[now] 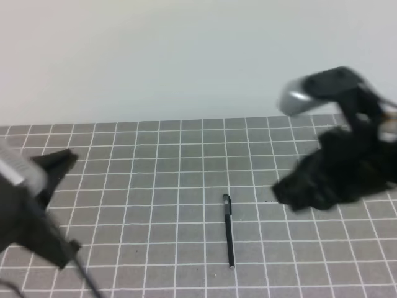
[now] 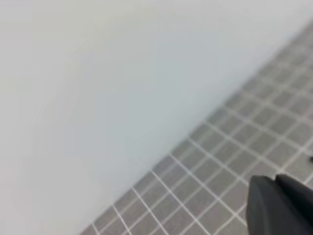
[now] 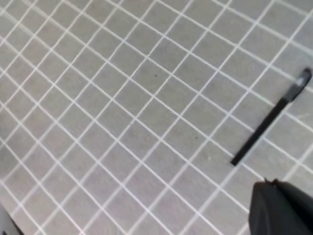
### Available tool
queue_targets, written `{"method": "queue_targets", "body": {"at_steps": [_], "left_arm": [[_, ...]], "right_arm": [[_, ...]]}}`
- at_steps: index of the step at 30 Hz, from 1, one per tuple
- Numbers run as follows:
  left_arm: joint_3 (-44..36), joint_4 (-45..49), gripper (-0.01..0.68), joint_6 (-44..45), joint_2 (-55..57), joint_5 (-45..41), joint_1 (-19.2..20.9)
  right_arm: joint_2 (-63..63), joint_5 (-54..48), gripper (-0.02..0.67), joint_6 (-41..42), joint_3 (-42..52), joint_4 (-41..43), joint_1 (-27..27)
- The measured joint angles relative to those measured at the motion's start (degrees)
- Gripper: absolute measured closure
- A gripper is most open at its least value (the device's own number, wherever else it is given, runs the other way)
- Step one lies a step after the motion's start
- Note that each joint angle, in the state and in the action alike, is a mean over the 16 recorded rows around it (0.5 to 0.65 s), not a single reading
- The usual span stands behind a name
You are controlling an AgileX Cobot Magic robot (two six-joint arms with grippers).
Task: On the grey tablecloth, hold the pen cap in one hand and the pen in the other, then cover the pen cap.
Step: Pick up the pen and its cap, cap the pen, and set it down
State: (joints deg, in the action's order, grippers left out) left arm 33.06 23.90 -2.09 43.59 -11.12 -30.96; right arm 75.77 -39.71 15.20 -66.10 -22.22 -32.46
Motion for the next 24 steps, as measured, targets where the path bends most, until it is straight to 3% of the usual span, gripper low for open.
{"method": "queue_targets", "body": {"at_steps": [13, 24], "left_arm": [[-8.0, -1.5, 0.674, -1.0, -16.2, -3.6, 0.0], [-10.0, -2.9, 0.674, -1.0, -21.7, -11.1, 0.0]], "right_arm": [[-24.1, 6.1, 0.651, 2.5, 24.6, 7.4, 0.0], [-37.3, 8.4, 0.649, 0.6, 40.5, 12.1, 0.0]]}}
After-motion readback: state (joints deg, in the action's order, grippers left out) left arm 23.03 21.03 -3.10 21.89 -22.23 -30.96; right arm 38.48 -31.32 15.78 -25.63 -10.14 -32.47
